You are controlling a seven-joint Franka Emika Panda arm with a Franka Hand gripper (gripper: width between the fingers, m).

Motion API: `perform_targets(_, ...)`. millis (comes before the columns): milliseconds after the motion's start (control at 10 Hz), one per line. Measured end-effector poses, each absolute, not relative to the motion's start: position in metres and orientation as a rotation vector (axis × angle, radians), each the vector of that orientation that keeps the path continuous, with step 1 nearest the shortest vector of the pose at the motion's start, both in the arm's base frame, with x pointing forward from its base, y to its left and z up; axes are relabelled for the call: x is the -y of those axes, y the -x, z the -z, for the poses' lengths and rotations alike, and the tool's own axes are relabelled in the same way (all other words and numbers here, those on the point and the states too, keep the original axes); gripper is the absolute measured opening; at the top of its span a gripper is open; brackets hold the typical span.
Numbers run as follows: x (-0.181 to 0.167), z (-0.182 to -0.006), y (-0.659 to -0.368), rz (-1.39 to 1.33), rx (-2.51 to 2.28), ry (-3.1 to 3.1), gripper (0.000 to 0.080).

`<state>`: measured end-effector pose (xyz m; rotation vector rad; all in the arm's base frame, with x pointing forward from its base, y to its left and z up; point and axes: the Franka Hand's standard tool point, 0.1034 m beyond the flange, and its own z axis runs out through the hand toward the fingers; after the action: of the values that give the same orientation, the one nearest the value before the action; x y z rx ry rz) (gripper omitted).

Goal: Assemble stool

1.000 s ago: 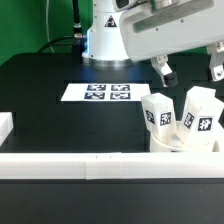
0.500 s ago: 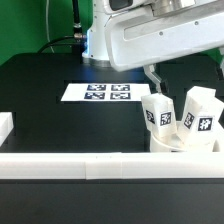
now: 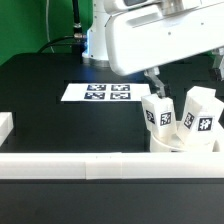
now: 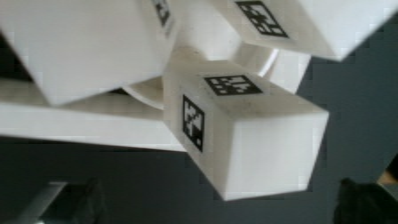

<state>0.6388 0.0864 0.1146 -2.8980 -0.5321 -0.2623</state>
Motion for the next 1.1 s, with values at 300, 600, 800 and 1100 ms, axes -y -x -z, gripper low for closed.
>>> perform_targets(300, -0.096, -0.116, -0.645, 0.276, 0.899, 2.862, 0.0649)
perform_targets(600, -0.094, -0.114, -0.646, 0.294, 1.200, 2.777, 0.0649)
perform_targets(800, -0.098, -0.107, -0.645, 0.281, 1.560, 2.657, 0.0649)
perform_targets(1100, -0.103, -0.103, -0.652, 0.237, 2.004, 2.454, 0.0649)
